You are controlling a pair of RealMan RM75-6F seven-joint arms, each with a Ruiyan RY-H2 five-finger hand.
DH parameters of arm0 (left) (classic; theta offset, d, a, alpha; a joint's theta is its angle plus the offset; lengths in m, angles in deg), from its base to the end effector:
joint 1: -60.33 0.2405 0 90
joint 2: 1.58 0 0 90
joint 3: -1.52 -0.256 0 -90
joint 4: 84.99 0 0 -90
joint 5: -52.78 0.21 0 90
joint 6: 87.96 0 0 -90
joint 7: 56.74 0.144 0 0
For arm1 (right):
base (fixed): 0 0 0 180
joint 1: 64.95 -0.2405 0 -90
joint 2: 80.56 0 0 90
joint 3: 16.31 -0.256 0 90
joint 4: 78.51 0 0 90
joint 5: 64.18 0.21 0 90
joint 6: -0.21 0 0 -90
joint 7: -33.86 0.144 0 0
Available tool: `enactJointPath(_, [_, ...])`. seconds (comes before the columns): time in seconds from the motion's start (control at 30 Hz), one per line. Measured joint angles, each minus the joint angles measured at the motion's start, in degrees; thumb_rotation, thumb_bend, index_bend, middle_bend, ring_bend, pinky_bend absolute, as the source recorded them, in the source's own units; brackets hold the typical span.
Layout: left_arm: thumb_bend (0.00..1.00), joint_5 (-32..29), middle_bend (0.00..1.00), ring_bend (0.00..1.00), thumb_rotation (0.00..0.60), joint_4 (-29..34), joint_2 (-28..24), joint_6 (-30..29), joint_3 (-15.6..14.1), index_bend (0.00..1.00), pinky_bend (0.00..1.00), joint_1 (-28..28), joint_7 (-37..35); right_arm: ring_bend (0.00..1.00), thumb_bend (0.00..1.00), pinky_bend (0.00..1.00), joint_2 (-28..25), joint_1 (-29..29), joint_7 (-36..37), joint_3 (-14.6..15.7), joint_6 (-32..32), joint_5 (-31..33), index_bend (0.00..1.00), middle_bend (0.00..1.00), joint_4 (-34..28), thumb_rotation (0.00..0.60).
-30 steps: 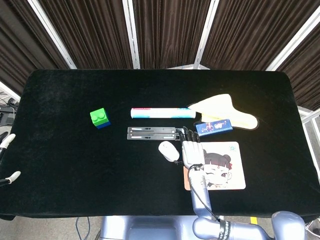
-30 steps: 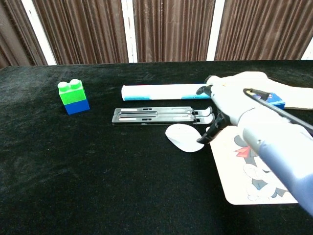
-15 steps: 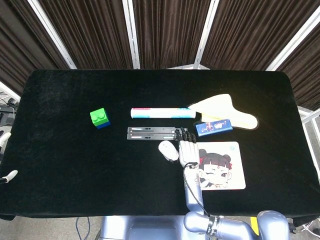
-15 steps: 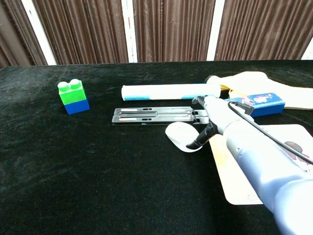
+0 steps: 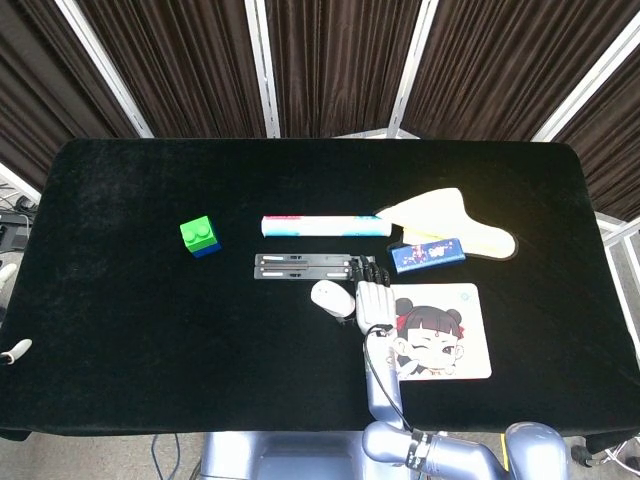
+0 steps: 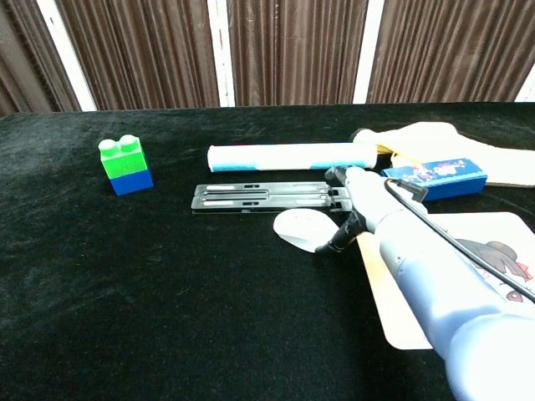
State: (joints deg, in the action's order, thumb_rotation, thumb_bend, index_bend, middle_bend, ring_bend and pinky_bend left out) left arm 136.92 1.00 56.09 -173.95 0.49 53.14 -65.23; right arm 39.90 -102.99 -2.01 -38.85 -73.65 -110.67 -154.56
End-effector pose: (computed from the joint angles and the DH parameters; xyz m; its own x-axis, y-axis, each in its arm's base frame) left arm -0.3397 0.1829 0.2067 0.4654 0.0135 0.8850 0.8851 0.0019 -0.4655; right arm -0.1028 -0.3050 -0.1084 0.1234 -0.2321 0.9648 -0.9845 0.0934 0.1484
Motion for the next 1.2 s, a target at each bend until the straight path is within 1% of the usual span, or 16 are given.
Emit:
enactJointPath(0.17, [0.18, -0.2, 0.0, 0.0, 0.6, 0.1, -0.3, 0.1, 0.4, 0.0, 0.0, 0.3, -0.5, 0.0, 0.13, 0.0, -0.1, 0.1, -0.1, -0.4, -1.2, -0.5, 0.09, 0.0, -1.7, 0.6])
enactJointPath(0.23, [0.17, -0.2, 0.0, 0.0, 0.6, 0.1, -0.3, 0.1, 0.5, 0.0, 0.0, 0.4, -0.7, 0.0, 0.13, 0.0, 0.0, 0.1, -0.3, -0.5, -1.3, -0.3, 0.12, 0.0, -1.7, 0.6])
enactJointPath(0.3, [0.18, -0.3, 0.0, 0.0, 0.6, 0.0, -0.4, 0.2, 0.6, 0.0, 0.0, 0.5, -0.9, 0.0, 0.13, 0.0, 0.2, 0.1, -0.5, -0.5, -1.1, -0.1, 0.19, 0.0, -1.4, 0.6])
enactJointPath(0.37, [0.18, -0.3, 0.0, 0.0, 0.6, 0.0, -0.4, 0.4, 0.7, 0.0, 0.0, 0.5, -1.1, 0.0, 0.13, 0.0, 0.5, 0.1, -0.5, -0.4, -1.0, 0.0, 0.23, 0.0, -1.0, 0.6])
enactJointPath(0.43, [0.18, -0.3, 0.0, 0.0, 0.6, -0.1, -0.4, 0.6, 0.8, 0.0, 0.0, 0.5, -1.2, 0.0, 0.13, 0.0, 0.8, -0.1, -0.3, -0.3, -0.9, -0.1, 0.26, 0.0, -0.5, 0.6])
enactJointPath(0.7, [0.18, -0.4, 0.0, 0.0, 0.6, -0.2, -0.5, 1.2, 1.2, 0.0, 0.0, 0.5, -1.8, 0.0, 0.13, 0.0, 2.2, -0.7, -0.3, -0.6, 0.1, 0.2, 0.27, 0.0, 2.5, 0.6])
enactJointPath(0.9, [0.18, -0.3, 0.0, 0.0, 0.6, -0.2, -0.8, 1.6, 1.5, 0.0, 0.0, 0.6, -2.3, 0.0, 0.13, 0.0, 3.0, -1.1, 0.1, -1.4, 0.9, 0.6, 0.27, 0.0, 3.9, 0.6])
enactJointPath(1.07, [0.18, -0.2, 0.0, 0.0, 0.6, -0.2, -0.8, 1.8, 1.6, 0.0, 0.0, 0.7, -2.4, 0.0, 0.16, 0.0, 3.4, -1.4, 0.2, -1.6, 1.4, 0.6, 0.33, 0.0, 4.6, 0.6])
enactJointPath(1.2, [0.18, -0.1, 0.0, 0.0, 0.6, -0.2, -0.8, 2.0, 1.7, 0.0, 0.0, 0.7, -2.5, 0.0, 0.18, 0.0, 3.9, -1.6, 0.1, -1.4, 1.4, 0.4, 0.38, 0.02, 5.3, 0.6])
